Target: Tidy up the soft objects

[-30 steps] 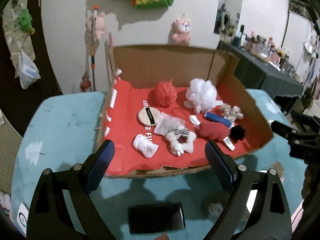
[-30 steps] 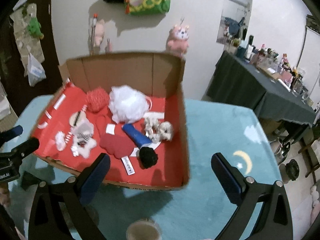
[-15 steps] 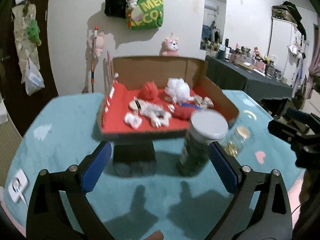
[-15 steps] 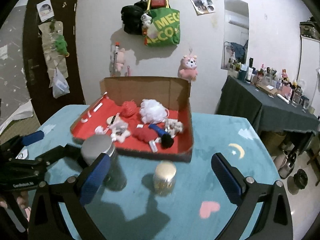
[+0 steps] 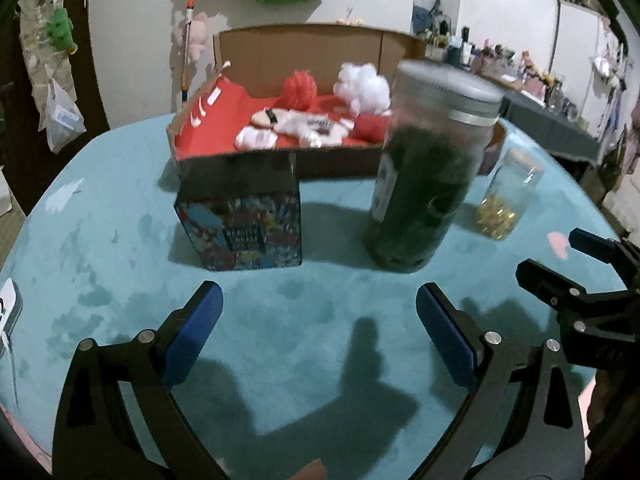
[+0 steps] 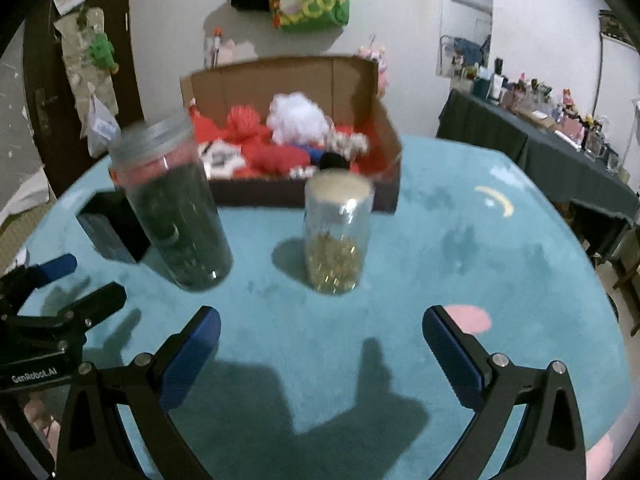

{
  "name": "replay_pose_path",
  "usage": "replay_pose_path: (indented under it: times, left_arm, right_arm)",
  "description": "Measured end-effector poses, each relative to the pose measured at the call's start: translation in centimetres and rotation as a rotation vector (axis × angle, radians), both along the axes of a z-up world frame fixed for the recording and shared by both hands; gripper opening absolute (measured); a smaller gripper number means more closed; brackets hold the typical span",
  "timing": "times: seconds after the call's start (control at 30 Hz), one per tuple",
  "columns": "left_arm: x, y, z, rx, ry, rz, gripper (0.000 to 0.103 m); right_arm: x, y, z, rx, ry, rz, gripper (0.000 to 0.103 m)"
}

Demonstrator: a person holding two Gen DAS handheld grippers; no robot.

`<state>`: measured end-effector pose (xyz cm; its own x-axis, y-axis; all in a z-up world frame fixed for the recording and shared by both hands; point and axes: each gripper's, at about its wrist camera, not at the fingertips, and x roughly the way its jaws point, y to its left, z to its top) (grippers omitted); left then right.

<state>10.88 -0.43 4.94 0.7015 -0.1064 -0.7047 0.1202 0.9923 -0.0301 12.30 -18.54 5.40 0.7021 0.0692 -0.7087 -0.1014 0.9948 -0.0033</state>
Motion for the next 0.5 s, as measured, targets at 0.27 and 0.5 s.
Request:
replay_pose_path:
  times: [0.27, 0.5]
  left_arm:
    - [1.3, 0.0, -2.8, 0.028, 0.084, 0.032, 0.099]
    - [1.5, -0.1, -3.1, 0.033, 0.11, 0.06, 0.1]
  right_arm:
    - [1.6, -0.1, -3.2, -0.046, 0.092, -0.037, 0.103]
    - [2.1, -0.6, -3.6, -0.012, 0.132, -0.044, 0.103]
